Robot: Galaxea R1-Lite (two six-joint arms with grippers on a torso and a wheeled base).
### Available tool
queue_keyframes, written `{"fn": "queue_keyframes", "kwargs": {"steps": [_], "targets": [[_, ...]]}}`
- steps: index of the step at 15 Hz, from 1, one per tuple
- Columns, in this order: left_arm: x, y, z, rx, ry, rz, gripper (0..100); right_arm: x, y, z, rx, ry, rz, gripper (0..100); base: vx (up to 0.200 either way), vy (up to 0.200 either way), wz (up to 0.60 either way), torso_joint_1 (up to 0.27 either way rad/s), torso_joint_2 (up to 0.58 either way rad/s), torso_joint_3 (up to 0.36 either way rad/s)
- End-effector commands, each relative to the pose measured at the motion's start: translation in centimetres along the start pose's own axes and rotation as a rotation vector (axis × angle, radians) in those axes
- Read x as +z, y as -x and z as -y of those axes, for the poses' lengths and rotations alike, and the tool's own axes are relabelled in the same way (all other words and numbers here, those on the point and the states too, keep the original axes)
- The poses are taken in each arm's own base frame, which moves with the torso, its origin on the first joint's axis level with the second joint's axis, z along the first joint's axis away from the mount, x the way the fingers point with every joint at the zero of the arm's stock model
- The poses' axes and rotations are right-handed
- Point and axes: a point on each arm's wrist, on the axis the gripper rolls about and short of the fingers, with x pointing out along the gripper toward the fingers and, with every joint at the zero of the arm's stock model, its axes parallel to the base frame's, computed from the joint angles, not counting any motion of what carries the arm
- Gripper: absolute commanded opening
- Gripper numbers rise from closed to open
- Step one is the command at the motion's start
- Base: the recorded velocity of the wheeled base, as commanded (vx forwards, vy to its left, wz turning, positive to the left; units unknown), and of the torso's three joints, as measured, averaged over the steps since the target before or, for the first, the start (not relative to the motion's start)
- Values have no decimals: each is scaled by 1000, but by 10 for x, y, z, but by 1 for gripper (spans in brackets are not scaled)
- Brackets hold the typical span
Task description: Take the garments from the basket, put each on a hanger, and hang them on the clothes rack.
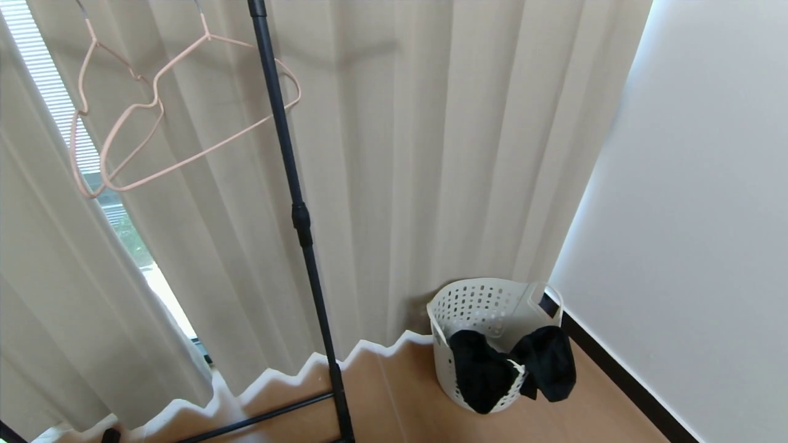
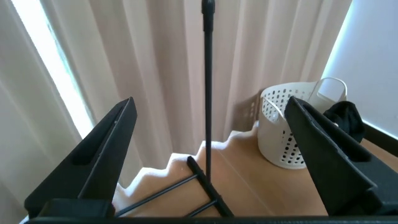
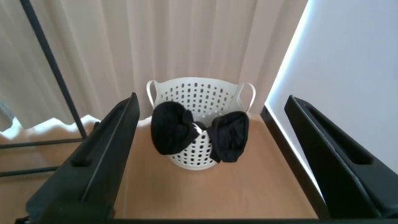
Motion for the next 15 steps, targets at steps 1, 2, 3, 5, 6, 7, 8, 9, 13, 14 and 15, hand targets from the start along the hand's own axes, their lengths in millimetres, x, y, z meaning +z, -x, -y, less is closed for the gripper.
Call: {"fn": "queue_keyframes", "kwargs": {"steps": [1, 2, 3, 5, 6, 7, 8, 9, 13, 14, 15], "targets": [[0, 0, 0, -1, 0, -1, 100, 0, 0, 0, 0, 0, 1, 100, 200, 0, 0, -12, 2, 2], [0, 0, 0, -1, 0, -1, 100, 0, 0, 0, 0, 2, 1, 100, 200, 0, 0, -2, 2, -2], [0, 0, 0, -1, 0, -1, 100, 0, 0, 0, 0, 2, 1, 100, 200, 0, 0, -17, -2, 7], [0, 0, 0, -1, 0, -1, 100, 0, 0, 0, 0, 2, 1, 100, 100, 0, 0, 4, 4, 4], [0, 0, 0, -1, 0, 1, 100, 0, 0, 0, 0, 0, 1, 100, 0, 0, 0, 0, 0, 0], [0, 0, 0, -1, 0, 1, 100, 0, 0, 0, 0, 0, 1, 100, 0, 0, 0, 0, 0, 0], [0, 0, 0, 0, 0, 1, 100, 0, 0, 0, 0, 0, 1, 100, 0, 0, 0, 0, 0, 0], [0, 0, 0, 0, 0, 1, 100, 0, 0, 0, 0, 2, 1, 100, 0, 0, 0, 0, 0, 0], [0, 0, 0, -1, 1, -2, 100, 0, 0, 0, 0, 0, 1, 100, 0, 0, 0, 0, 0, 0], [0, 0, 0, -1, 1, -2, 100, 0, 0, 0, 0, 0, 1, 100, 0, 0, 0, 0, 0, 0], [0, 0, 0, 0, 0, -2, 100, 0, 0, 0, 0, 2, 1, 100, 0, 0, 0, 2, 2, -61]]}}
